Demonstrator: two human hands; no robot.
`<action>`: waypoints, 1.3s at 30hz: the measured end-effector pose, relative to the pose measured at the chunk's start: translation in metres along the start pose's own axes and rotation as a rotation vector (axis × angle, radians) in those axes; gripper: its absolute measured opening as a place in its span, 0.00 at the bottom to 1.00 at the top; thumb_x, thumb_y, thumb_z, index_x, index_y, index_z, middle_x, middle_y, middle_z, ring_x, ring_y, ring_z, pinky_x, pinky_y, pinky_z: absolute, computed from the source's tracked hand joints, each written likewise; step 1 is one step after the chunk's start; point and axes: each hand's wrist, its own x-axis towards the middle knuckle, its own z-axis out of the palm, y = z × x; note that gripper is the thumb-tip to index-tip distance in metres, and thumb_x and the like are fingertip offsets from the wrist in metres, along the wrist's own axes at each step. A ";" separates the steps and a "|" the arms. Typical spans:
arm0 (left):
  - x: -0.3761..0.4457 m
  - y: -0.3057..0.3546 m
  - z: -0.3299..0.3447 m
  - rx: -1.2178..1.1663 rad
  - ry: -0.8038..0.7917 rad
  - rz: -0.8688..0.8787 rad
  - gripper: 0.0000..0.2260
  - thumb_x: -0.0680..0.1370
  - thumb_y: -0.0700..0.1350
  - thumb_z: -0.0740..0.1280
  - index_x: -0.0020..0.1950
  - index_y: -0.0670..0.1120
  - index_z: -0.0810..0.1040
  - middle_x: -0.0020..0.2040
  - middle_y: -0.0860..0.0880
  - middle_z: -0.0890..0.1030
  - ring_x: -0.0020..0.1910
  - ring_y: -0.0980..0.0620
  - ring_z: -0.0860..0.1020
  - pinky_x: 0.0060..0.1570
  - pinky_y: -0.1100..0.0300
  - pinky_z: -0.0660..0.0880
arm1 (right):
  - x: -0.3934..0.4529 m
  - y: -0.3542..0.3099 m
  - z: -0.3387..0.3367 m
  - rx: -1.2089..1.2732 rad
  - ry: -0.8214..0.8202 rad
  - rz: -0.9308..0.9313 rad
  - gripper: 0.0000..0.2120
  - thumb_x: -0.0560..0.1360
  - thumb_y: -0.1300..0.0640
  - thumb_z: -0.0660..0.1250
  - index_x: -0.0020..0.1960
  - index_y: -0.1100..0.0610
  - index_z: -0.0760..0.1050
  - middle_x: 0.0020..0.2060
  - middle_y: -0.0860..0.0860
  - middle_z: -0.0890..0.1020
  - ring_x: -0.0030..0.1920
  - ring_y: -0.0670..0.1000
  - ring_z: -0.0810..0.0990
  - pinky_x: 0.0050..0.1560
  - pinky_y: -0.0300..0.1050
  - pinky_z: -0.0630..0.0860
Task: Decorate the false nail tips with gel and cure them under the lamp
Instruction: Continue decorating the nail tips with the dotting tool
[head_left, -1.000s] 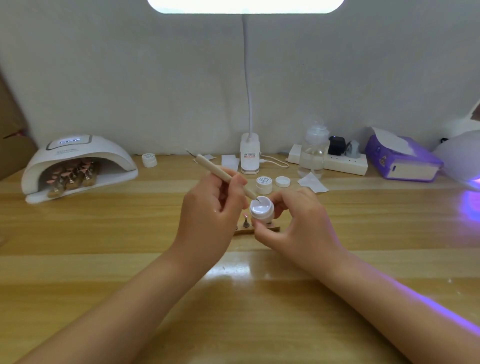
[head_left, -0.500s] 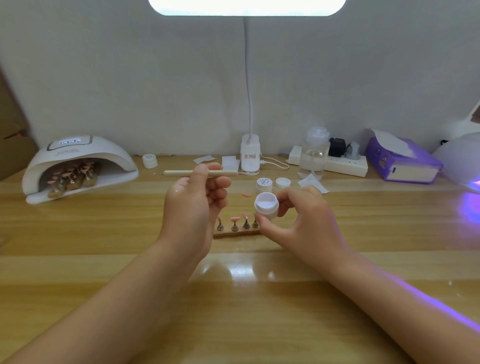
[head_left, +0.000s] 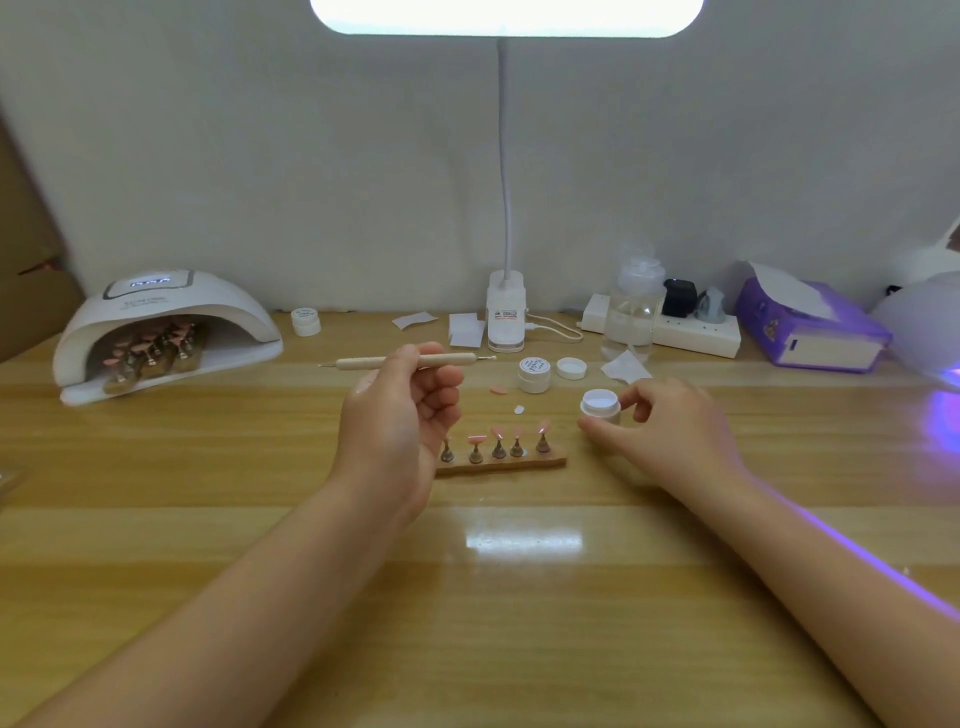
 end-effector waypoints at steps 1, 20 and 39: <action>0.000 -0.001 0.000 0.020 0.005 0.020 0.09 0.81 0.42 0.58 0.44 0.43 0.77 0.28 0.49 0.79 0.26 0.56 0.75 0.28 0.65 0.73 | 0.000 0.001 0.001 -0.028 -0.012 0.010 0.19 0.66 0.37 0.70 0.46 0.52 0.79 0.38 0.46 0.75 0.46 0.50 0.73 0.40 0.43 0.65; -0.001 -0.026 -0.016 0.228 0.015 0.230 0.11 0.81 0.40 0.56 0.44 0.43 0.76 0.28 0.50 0.79 0.29 0.56 0.76 0.30 0.65 0.74 | -0.004 -0.003 0.000 -0.139 0.058 -0.064 0.26 0.67 0.43 0.68 0.61 0.54 0.73 0.49 0.49 0.74 0.55 0.54 0.70 0.53 0.43 0.64; -0.003 -0.033 -0.015 0.323 0.077 0.291 0.11 0.81 0.43 0.58 0.40 0.46 0.74 0.26 0.51 0.78 0.26 0.58 0.73 0.27 0.66 0.71 | -0.032 -0.034 0.019 -0.013 -0.050 -0.273 0.12 0.76 0.45 0.63 0.45 0.48 0.82 0.25 0.40 0.67 0.43 0.47 0.68 0.34 0.42 0.67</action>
